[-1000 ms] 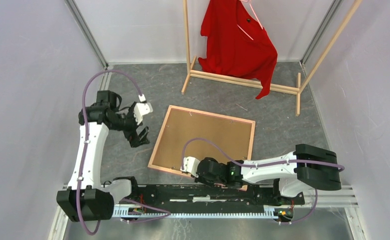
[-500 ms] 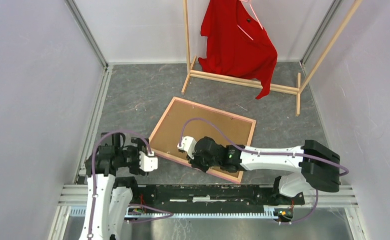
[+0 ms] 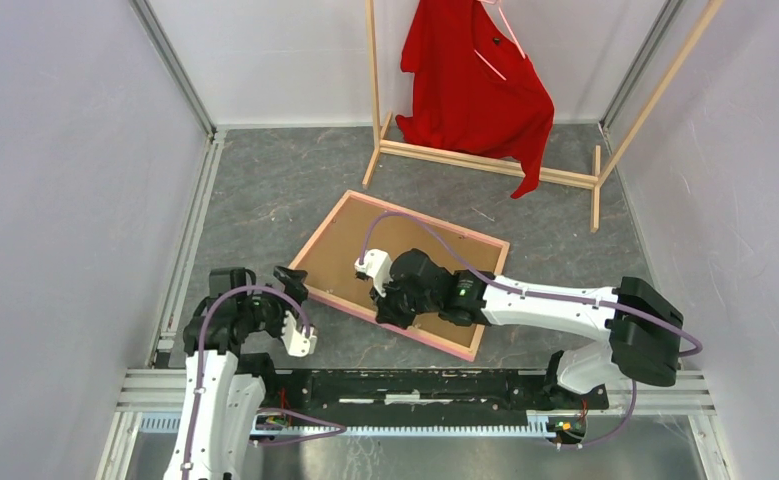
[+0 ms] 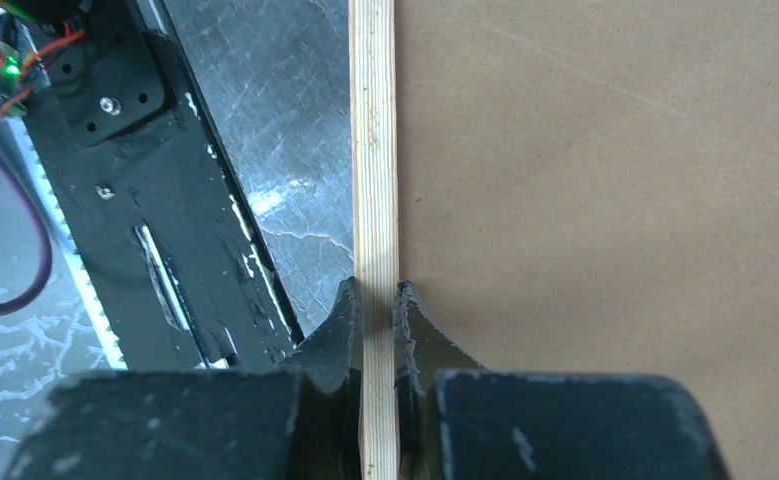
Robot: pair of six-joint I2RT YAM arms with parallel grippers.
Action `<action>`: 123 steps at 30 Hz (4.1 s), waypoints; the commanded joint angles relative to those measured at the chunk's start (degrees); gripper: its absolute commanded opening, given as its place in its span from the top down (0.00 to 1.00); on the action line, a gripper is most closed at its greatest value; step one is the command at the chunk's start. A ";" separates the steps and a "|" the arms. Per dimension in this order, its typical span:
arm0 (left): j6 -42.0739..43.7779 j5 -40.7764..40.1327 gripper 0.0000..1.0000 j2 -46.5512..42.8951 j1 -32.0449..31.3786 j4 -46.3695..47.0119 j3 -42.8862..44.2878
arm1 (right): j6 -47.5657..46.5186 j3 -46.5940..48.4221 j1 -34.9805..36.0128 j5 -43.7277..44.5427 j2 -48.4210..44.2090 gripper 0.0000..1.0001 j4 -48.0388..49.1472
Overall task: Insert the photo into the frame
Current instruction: Turn over the photo frame at the center of the board.
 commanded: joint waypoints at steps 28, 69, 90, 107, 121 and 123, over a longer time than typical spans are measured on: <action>13.10 11.53 0.82 7.29 -0.61 23.66 0.04 | -5.89 15.29 -1.17 8.52 -6.52 0.20 -9.25; -1.56 12.68 0.59 9.13 -0.78 14.10 12.78 | -22.92 12.98 22.49 56.19 0.45 0.82 -10.55; -69.07 -2.16 0.00 26.04 -0.56 18.03 43.26 | -7.40 53.44 4.52 36.44 6.81 1.00 -35.26; -89.86 -5.22 0.00 28.60 -0.41 20.10 46.10 | 4.62 43.36 -29.25 1.99 -2.95 1.00 -31.83; -88.85 -6.06 0.00 28.65 -0.43 20.85 39.06 | 10.65 12.80 -46.88 -1.58 -20.10 1.00 -23.67; -88.21 -5.80 0.00 29.23 -0.43 20.11 38.63 | 12.97 8.49 -48.23 -1.33 -22.25 1.00 -21.87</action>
